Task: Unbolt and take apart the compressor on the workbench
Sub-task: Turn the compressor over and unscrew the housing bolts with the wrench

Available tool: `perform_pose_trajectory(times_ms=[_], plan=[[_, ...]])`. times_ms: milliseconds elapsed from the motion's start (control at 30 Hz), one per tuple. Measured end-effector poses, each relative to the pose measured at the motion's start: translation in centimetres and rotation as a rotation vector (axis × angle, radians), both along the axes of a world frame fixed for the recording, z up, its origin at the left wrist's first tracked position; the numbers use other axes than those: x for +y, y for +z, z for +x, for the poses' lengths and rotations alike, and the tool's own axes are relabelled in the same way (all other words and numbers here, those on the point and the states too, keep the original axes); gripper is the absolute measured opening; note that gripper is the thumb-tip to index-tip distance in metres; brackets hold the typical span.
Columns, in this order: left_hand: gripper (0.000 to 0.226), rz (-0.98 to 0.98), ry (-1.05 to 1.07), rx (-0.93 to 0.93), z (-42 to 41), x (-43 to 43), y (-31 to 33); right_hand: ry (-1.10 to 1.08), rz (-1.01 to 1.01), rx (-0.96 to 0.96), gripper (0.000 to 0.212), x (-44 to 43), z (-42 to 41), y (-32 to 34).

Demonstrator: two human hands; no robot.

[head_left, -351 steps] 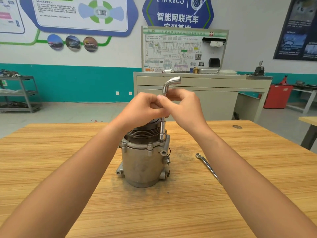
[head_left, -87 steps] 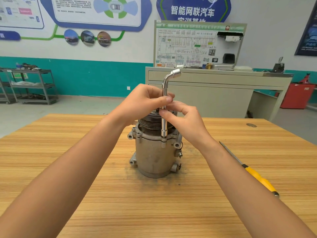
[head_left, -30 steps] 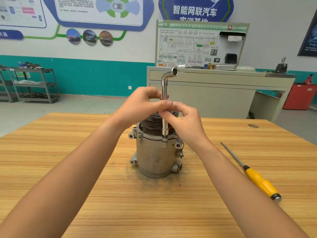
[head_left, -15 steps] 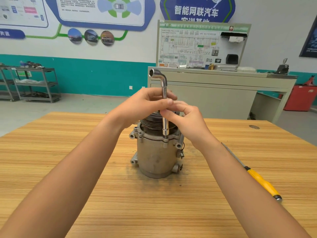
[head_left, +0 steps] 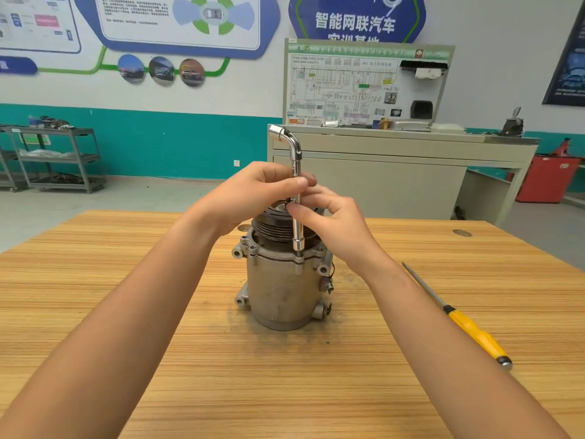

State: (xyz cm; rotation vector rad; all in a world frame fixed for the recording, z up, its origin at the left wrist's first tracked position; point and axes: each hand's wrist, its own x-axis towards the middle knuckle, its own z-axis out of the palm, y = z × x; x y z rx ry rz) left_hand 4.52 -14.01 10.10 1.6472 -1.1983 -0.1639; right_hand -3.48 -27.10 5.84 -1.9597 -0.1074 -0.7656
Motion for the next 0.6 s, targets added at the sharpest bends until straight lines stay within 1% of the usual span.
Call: perform_pose_trajectory(times_ms=[67, 100, 133, 200, 233, 300, 367, 433, 467, 533, 600], plan=[[0.019, 0.022, -0.018, -0.002, 0.09, 0.17, 0.06, 0.049, 0.016, 0.049, 0.02, -0.2, -0.05, -0.09], [0.018, 0.008, 0.001, -0.002, 0.08, 0.15, 0.08, 0.059, 0.014, 0.065, 0.023, -0.26, -0.02, -0.18], [0.014, -0.015, 0.033, 0.005, 0.01, 0.08, 0.1, 0.051, 0.006, 0.069, 0.022, -0.27, -0.03, -0.28], [0.009, -0.064, 0.106, 0.011, -0.12, -0.21, 0.01, -0.007, -0.005, 0.053, 0.008, -0.2, -0.06, -0.45], [0.01, -0.085, 0.138, -0.002, -0.11, -0.37, -0.1, -0.03, -0.006, 0.044, 0.006, -0.14, -0.06, -0.42], [0.008, -0.1, 0.177, -0.038, -0.19, -0.51, -0.21, -0.017, 0.006, 0.029, 0.013, -0.11, 0.1, -0.37], [0.008, -0.066, 0.139, -0.042, -0.25, -0.25, -0.11, 0.035, 0.013, 0.041, 0.011, -0.15, 0.24, -0.2], [0.015, 0.003, 0.075, -0.035, -0.25, 0.16, 0.13, 0.081, 0.031, 0.063, 0.01, -0.38, 0.28, -0.14], [0.018, 0.028, 0.06, -0.036, -0.26, 0.28, 0.22, 0.1, 0.042, 0.077, 0.012, -0.47, 0.24, -0.14], [0.019, 0.02, 0.062, -0.037, -0.33, 0.27, 0.31, 0.111, 0.046, 0.09, 0.02, -0.52, 0.17, -0.16], [0.012, -0.023, 0.122, -0.062, -0.52, -0.06, 0.24, 0.071, 0.031, 0.052, 0.021, -0.16, 0.07, -0.23]])
